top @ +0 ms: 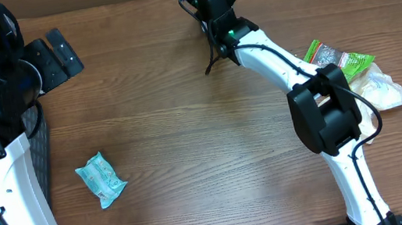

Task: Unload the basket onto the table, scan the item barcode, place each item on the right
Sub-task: 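Hold the Oreo packet in front of the scanner face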

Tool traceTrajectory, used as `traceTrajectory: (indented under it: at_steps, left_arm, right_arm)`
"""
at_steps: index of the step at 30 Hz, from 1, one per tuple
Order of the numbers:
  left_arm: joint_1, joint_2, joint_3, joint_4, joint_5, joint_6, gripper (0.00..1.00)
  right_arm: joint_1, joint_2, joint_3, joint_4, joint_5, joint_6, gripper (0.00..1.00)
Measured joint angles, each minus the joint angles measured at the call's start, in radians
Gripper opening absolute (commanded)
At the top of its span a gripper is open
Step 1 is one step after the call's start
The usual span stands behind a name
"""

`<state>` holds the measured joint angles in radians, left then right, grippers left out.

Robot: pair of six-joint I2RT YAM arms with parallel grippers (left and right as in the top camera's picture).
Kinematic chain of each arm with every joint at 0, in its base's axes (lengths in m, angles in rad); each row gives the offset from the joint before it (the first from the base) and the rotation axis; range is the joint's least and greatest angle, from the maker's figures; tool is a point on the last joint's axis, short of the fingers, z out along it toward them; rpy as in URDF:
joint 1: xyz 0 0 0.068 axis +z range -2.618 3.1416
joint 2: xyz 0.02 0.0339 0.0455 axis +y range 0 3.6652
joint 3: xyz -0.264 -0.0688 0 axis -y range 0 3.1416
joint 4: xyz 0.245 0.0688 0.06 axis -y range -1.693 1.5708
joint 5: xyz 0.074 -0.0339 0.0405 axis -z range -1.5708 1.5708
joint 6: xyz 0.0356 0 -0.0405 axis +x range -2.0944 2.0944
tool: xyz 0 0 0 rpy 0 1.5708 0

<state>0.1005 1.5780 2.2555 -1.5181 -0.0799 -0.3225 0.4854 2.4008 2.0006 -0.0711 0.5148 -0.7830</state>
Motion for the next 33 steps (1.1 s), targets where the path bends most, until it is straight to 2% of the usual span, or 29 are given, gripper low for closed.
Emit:
traceTrajectory:
  at_steps: [3,9,21,33]
  left_arm:
    - [0.000,0.000,0.000,0.000,0.000,0.000,1.00]
    - [0.000,0.000,0.000,0.000,0.000,0.000,1.00]
    - [0.000,0.000,0.000,0.000,0.000,0.000,1.00]
    - [0.000,0.000,0.000,0.000,0.000,0.000,1.00]
  right_arm:
    - [-0.001,0.000,0.000,0.000,-0.023,-0.092,0.04]
    - [-0.017,0.000,0.000,-0.001,-0.048,-0.156,0.04]
    - [-0.044,0.000,0.000,0.000,-0.177,-0.165,0.04]
    - [-0.045,0.000,0.000,0.029,-0.198,-0.165,0.04]
